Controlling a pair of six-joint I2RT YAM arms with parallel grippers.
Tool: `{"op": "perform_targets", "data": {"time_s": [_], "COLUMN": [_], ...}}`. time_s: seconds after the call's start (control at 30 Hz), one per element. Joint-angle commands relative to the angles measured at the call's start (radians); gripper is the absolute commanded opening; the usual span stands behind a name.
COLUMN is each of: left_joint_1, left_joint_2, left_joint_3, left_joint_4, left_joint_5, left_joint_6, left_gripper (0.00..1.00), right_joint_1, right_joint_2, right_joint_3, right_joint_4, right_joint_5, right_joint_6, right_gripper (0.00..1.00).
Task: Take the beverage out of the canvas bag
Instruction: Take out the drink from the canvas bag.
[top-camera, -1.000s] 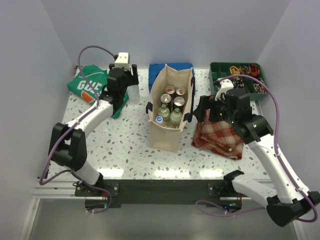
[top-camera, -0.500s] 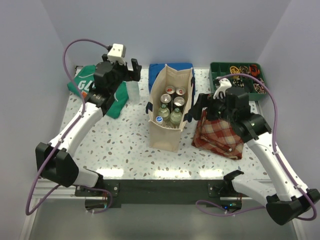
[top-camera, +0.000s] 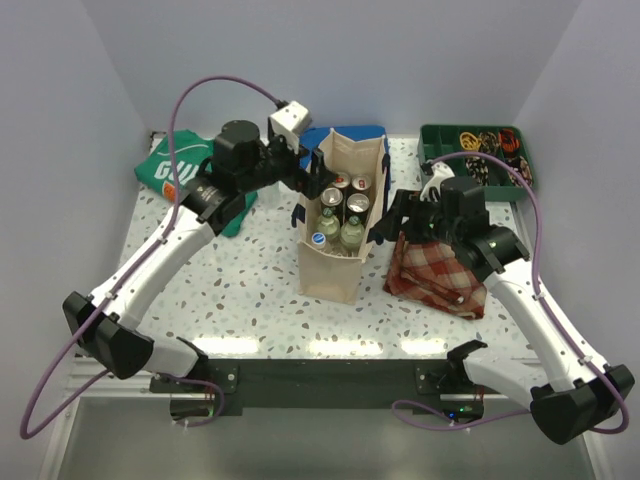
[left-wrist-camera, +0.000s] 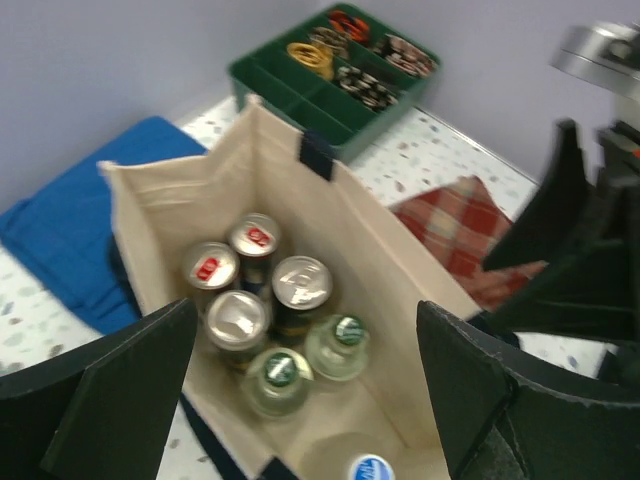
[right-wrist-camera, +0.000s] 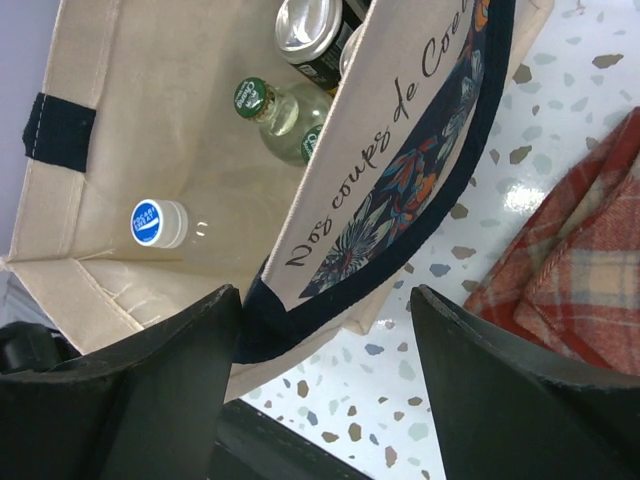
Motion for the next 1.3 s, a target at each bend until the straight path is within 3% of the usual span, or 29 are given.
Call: {"op": "perform_targets", "data": {"time_s": [0.0, 0.3, 0.5, 0.9, 1.27], "left_joint_1": [-0.050, -0.054, -0.071, -0.110, -0.188], "left_joint_2": [-0.003, 0.008, 0.008, 0.026, 0.038], "left_joint_3": [0.043, -0.021, -0.053, -0.070, -0.130], "left_joint_4": [-0.068, -0.124, -0.170, -0.253, -0.278], "left_joint_5": [0.048, 0.134, 0.126, 0.069, -0.030], "left_joint_6": [0.008, -0.010, -0.013, 0.013, -0.007], "left_gripper": [0.95, 0.92, 0.87, 0.83, 0.76], "right_joint_1": [0.000, 0.000, 0.000, 0.000, 0.010], "right_joint_2": [-0.015, -0.018, 0.004, 0.042, 0.030], "right_joint_3": [0.001, 0.001, 0.027, 0.033, 0.019], "right_joint_4": [0.032, 0.018, -0.029, -0.095, -0.155], "right_joint_5": [-0.014, -0.003, -0.133, -0.339, -0.362], "right_joint_6": [-0.064, -0.141, -0.218, -0.313, -0.397], "right_gripper": [0.72, 0.72, 0.73, 0.77, 0.78]}}
